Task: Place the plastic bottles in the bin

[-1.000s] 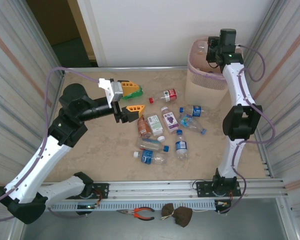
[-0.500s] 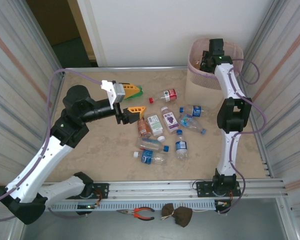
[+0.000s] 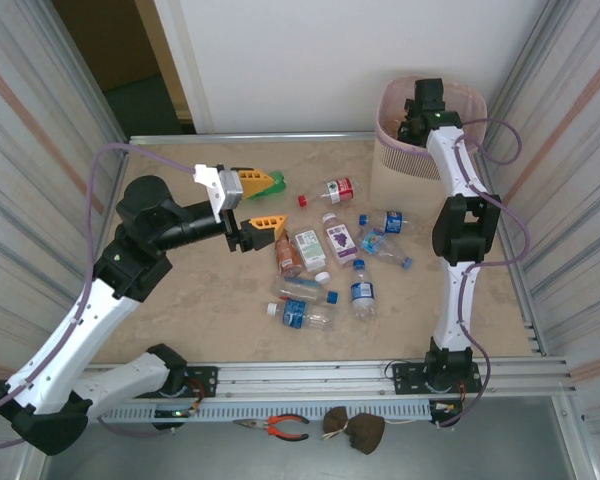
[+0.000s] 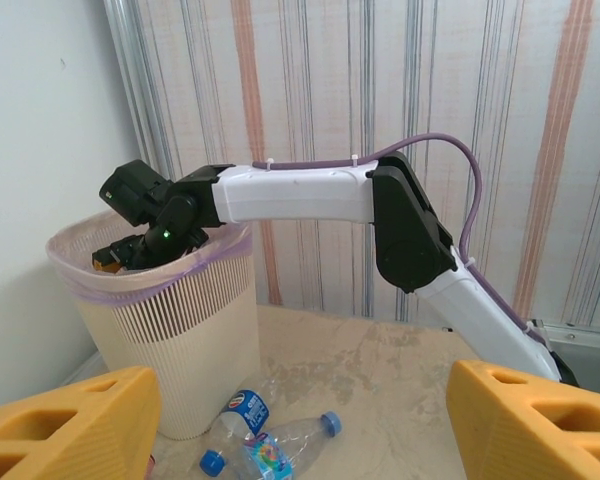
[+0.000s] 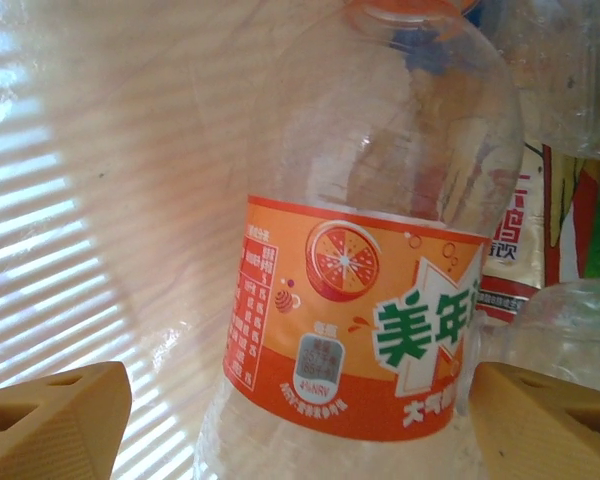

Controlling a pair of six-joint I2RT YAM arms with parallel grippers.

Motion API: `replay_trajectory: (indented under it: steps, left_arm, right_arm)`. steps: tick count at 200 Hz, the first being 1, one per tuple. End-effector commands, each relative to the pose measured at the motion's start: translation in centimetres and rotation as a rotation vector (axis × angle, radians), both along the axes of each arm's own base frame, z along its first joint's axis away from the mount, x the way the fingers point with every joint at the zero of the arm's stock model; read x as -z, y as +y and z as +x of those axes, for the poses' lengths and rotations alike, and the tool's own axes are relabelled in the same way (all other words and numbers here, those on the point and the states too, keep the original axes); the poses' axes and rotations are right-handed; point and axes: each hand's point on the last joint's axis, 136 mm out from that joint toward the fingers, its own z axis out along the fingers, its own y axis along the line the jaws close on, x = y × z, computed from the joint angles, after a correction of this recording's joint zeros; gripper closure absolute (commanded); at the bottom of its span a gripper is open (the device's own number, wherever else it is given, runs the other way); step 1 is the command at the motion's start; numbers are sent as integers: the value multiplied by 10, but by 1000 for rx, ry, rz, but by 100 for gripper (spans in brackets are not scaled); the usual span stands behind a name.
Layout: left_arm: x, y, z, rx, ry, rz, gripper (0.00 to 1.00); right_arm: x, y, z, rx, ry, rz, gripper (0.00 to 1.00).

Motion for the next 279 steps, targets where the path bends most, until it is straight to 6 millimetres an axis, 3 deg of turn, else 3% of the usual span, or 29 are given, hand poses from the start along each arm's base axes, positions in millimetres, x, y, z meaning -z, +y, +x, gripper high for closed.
replay_trajectory:
  steps: [1,117,176,210,279]
  left_arm:
    - [-3,5,-2,-19,-29,-7,24]
    - [4,7,1,-38,-23,12,24]
    - [13,6,15,-77,12,50,24]
    - [29,7,44,-152,100,121,24]
    - [76,29,119,-315,290,277,25]
  right_arm:
    - [-2,-12,-17,61,66,-1,11]
    - [-99,-16,-40,70,-109,-40,10]
    - [-144,-20,-59,58,-199,-86,11]
    - [-171,-22,-71,8,-272,-151,12]
    - [-249,-19,-103,-364,-591,-557,18]
